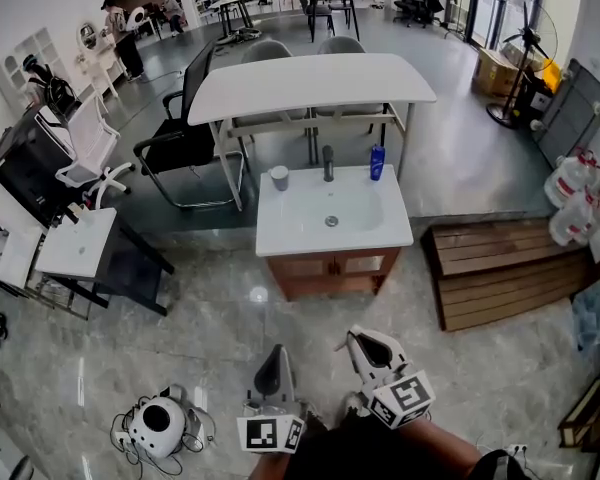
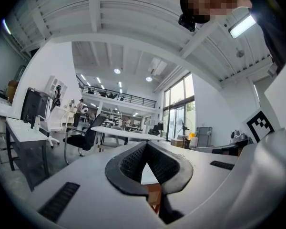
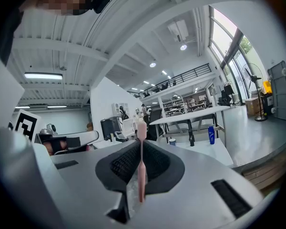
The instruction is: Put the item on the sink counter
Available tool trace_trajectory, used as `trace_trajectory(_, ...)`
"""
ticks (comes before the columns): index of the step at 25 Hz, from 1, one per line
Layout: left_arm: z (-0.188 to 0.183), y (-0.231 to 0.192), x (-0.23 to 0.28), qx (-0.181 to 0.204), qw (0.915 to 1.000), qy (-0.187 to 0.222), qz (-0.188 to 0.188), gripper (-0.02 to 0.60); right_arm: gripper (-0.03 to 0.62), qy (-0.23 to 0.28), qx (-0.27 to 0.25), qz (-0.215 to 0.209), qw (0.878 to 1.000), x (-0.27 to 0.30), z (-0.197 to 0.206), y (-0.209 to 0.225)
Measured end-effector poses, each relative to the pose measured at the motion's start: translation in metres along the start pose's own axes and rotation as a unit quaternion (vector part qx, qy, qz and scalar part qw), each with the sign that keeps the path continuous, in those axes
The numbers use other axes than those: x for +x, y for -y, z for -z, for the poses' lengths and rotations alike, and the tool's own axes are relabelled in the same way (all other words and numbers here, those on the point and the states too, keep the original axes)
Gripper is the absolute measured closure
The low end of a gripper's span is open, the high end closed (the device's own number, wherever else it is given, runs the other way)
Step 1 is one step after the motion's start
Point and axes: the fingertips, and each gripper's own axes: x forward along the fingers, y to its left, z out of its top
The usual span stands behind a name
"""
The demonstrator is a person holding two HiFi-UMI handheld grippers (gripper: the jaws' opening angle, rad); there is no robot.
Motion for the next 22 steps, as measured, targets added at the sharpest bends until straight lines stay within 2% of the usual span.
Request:
trace_trajectory(10,0.003,0.018,0.019,0.009,0.9993,0.004,-0.037,0.566,0.579,-0.008,0.006,-0.013,1.0,-0.007,-0.001,0.044)
trace_trajectory(22,0.009,0.02,0.065,0.005,0.9993,-0.003,-0.037,0.566,0.579,-0.013,0.008,-0.021,1.0,0.026,-0.001,0.084)
